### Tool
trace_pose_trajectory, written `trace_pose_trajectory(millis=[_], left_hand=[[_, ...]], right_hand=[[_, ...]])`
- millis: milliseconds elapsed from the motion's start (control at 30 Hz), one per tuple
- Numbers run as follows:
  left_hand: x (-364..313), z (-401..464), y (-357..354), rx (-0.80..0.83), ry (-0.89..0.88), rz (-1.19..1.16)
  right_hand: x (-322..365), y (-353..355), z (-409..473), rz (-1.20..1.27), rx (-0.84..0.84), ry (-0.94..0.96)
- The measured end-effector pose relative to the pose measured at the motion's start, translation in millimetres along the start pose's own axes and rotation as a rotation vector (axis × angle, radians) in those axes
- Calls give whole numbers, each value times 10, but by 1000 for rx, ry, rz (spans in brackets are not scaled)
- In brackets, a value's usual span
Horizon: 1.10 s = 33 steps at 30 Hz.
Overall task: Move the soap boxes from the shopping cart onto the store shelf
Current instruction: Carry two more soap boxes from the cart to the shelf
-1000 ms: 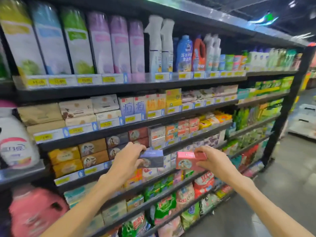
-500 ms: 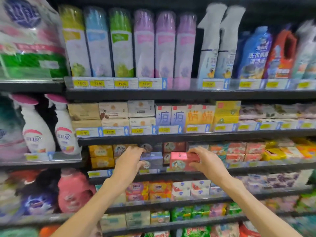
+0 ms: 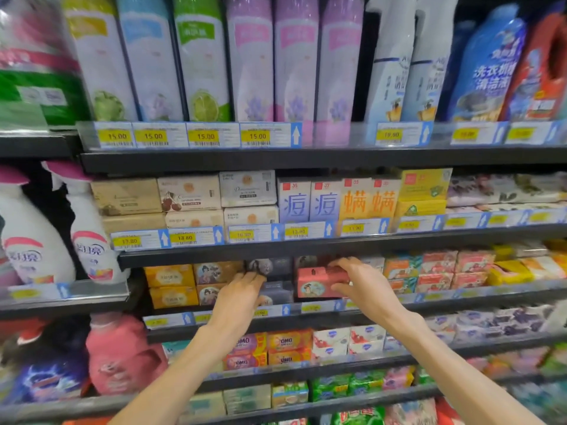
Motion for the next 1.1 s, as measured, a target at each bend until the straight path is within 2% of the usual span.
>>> trace_pose_trajectory(millis=[233,433,600,833,1100], left_hand=[[-25,-41,-44,-14,46,21],[-46,-35,-41,-20,60,33],[-65,-38,-27,-16,66,43],[-76,-18,-65,6,79,41],[-91,18,-122,-8,63,64]], right_hand=[[42,-80,128,-93,49,15],[54,-305,133,-319,82,111],[51,-391,160,-436,-17,120],[79,-491,220,-414,-21,156],[98,-533,259,-438,-9,95]])
Point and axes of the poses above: each hand's wrist, its own z-axis towards the middle knuckle, its own y-axis out of the back of the hand, x = y × z, the point moved 7 cm from there along z, towards the middle knuckle, and after that the axes turned 9 degrees about x, right-handed, at the moved point
